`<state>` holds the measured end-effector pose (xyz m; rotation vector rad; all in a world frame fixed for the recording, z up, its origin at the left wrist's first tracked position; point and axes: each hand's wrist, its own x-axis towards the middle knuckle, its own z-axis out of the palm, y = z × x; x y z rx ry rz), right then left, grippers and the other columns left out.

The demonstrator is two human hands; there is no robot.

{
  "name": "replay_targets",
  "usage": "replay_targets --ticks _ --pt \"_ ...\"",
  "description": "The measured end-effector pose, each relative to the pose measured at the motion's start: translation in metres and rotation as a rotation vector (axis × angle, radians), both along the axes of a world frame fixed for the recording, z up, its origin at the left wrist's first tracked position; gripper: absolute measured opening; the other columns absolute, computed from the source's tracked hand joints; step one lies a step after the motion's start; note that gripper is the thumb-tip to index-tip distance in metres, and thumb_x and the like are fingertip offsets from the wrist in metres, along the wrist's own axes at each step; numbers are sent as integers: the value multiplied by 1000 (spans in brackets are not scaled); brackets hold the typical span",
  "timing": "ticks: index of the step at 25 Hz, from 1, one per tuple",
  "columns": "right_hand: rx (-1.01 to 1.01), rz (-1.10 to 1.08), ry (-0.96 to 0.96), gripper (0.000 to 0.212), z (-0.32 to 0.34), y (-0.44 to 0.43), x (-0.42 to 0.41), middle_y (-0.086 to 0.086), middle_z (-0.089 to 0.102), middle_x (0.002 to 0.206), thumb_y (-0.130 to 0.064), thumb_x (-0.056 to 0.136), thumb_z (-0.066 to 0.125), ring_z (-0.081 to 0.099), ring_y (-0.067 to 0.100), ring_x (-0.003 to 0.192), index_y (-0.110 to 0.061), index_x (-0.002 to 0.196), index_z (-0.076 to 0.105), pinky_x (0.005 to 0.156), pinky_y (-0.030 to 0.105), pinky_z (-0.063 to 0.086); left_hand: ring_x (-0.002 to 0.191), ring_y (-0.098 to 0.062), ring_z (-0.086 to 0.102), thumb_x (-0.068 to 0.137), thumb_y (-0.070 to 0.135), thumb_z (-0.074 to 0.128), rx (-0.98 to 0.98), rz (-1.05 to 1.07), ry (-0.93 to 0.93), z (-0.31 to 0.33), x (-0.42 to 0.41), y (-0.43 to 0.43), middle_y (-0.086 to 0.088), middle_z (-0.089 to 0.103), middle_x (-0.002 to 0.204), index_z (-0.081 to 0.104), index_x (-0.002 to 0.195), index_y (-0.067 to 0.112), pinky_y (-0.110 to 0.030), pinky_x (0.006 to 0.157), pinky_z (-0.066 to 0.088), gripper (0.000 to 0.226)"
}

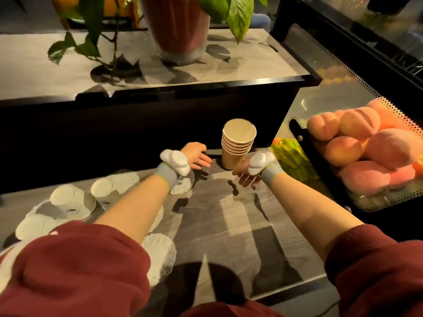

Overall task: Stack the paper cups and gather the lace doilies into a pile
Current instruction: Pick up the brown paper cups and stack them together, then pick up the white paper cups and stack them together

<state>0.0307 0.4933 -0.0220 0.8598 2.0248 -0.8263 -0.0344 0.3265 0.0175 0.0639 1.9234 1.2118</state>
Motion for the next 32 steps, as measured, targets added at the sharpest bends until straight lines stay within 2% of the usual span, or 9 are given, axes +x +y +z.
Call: replay_targets --ticks 2,7,9,11,16,21,24,27,32 --pt "-65 5 9 26 -4 -25 -3 5 54 68 -33 96 43 53 15 49 -12 82 50 48 24 37 105 -32 58 99 21 33 -26 24 0 9 -4 -39 -26 56 129 37 137 -3 -26 66 42 45" --pt "-129 222 403 39 2 -108 -20 11 66 87 -6 87 56 58 18 67 -6 126 54 50 23 49 54 -14 55 92 6 43 -12 291 241 20 -10 -133 -8 66 71 57 91 2 -17 47 41 15" --pt "-140 364 463 55 5 -144 -24 17 60 124 -2 85 60 55 22 89 -12 136 44 67 30 48 66 -20 63 86 -3 48 -150 347 586 14 -14 -169 -13 74 79 65 96 0 -20 59 46 21" --pt "-103 500 511 70 5 -174 -25 11 50 138 -11 82 68 53 22 105 -17 143 34 80 31 50 97 -31 64 84 -3 48 -376 313 784 7 -16 -202 -17 71 105 68 106 7 -31 82 50 31" --pt "-118 588 574 79 -4 -223 -27 10 39 147 -21 79 74 39 27 134 -12 144 31 112 41 32 133 -34 36 83 9 59 -761 -265 626 -22 -17 -235 -14 44 140 40 139 17 -46 106 38 60" --pt "-85 573 671 63 -10 -230 -27 13 53 134 -17 78 74 50 29 123 -7 132 45 102 37 40 131 -36 38 80 14 65 -695 -299 639 -41 -14 -231 -16 40 141 36 142 15 -44 104 39 69" --pt "-135 327 757 59 -3 -227 -29 11 59 125 -29 80 70 55 22 106 -11 130 45 85 32 44 126 -37 43 78 19 61 -612 -119 849 -23 -25 -237 -17 47 134 43 138 19 -45 103 36 63" --pt "-207 223 884 55 15 -237 -34 8 59 123 -37 82 66 57 22 106 -15 128 46 84 29 43 122 -40 42 79 24 56 -590 115 1047 5 -43 -264 -21 49 129 48 132 17 -47 103 32 55" --pt "-278 291 929 54 31 -270 -36 -5 54 110 -41 82 64 54 15 99 -16 127 46 83 27 41 128 -37 41 81 24 58 -739 28 881 -9 -39 -303 -17 43 138 45 136 22 -47 105 35 56"
